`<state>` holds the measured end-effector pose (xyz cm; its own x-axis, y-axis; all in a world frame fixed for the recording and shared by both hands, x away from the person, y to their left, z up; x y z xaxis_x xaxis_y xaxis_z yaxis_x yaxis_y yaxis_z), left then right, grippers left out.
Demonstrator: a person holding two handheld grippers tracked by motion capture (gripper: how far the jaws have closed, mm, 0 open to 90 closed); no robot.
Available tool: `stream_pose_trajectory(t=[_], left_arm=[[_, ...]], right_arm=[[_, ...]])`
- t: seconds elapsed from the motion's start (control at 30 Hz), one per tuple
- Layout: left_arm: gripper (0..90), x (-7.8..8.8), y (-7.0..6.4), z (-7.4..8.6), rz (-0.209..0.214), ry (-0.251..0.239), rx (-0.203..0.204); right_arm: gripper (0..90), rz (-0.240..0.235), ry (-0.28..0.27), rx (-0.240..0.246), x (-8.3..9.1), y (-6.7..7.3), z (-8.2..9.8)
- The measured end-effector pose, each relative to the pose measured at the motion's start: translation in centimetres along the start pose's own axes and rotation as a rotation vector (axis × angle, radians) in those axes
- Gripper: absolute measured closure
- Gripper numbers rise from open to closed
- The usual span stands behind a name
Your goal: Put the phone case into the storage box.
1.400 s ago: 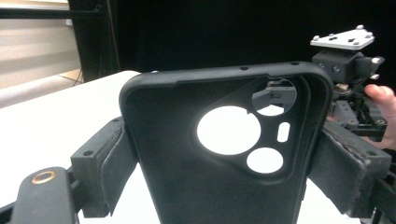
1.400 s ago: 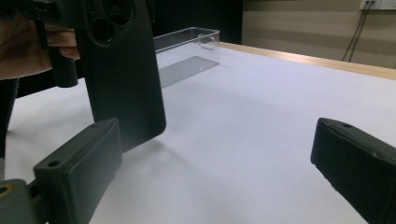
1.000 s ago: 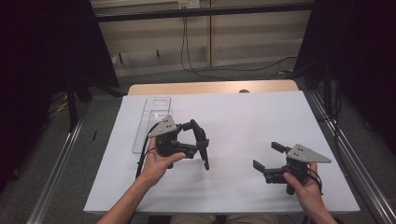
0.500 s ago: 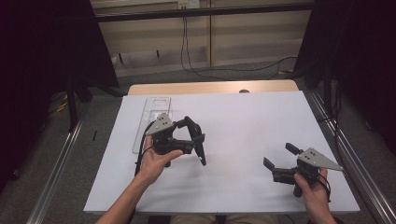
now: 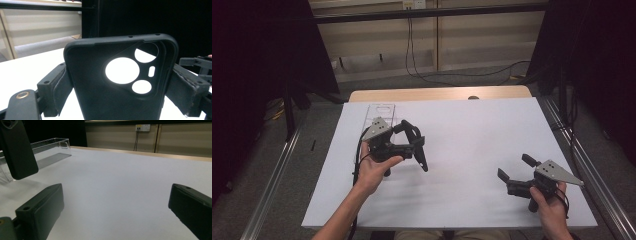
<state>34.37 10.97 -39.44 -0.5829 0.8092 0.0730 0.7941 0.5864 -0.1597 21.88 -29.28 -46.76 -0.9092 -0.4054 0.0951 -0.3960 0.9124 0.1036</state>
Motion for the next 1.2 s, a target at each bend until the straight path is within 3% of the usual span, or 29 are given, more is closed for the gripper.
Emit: stream_pose_trajectory(t=[0.23,0.4,0.5,0.53,0.67,0.7,0.77,1.2], left_arm=[[14.1,0.2,0.6,-0.6,-0.013,-0.008,0.014],[14.1,0.3,1.1,-1.2,-0.017,-0.005,0.006],[14.1,0.5,1.3,-1.8,-0.035,0.007,-0.02],[14.1,0.4,1.3,-1.9,-0.025,-0.01,-0.004],[14.1,0.4,1.7,-2.6,-0.041,-0.014,-0.01],[14.1,0.5,1.8,-2.8,-0.052,0.001,-0.022],[14.1,0.5,2.0,-3.0,-0.053,-0.022,-0.009],[14.1,1.4,3.4,-4.3,-0.116,-0.032,-0.019]], right_arm=[[0.0,-0.001,-0.008,0.002,0.0,0.0,0.0],[0.0,0.002,-0.005,0.003,0.0,0.0,0.0],[0.0,0.008,-0.006,0.012,0.0,-0.1,0.0],[0.0,0.006,-0.008,0.01,0.0,-0.1,0.0],[0.0,0.021,-0.019,0.001,0.1,-0.3,-0.1],[0.0,0.015,-0.019,0.004,0.1,-0.3,-0.1],[0.0,0.014,-0.018,0.011,0.2,-0.3,-0.1],[0.0,-0.023,-0.018,0.032,0.2,0.0,0.0]])
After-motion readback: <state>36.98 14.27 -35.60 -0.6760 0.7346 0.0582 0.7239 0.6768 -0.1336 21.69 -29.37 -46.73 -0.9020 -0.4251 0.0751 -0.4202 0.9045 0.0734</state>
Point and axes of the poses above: each handheld gripper's, and its own axes: x roughly backward along the jaws, z roughly out of its underside, y roughly to its left, the point moved 1 cm from there along -x, roughly forward along the jaws, and after that the axes turned 9 degrees about -y, right-handed, at the moved point
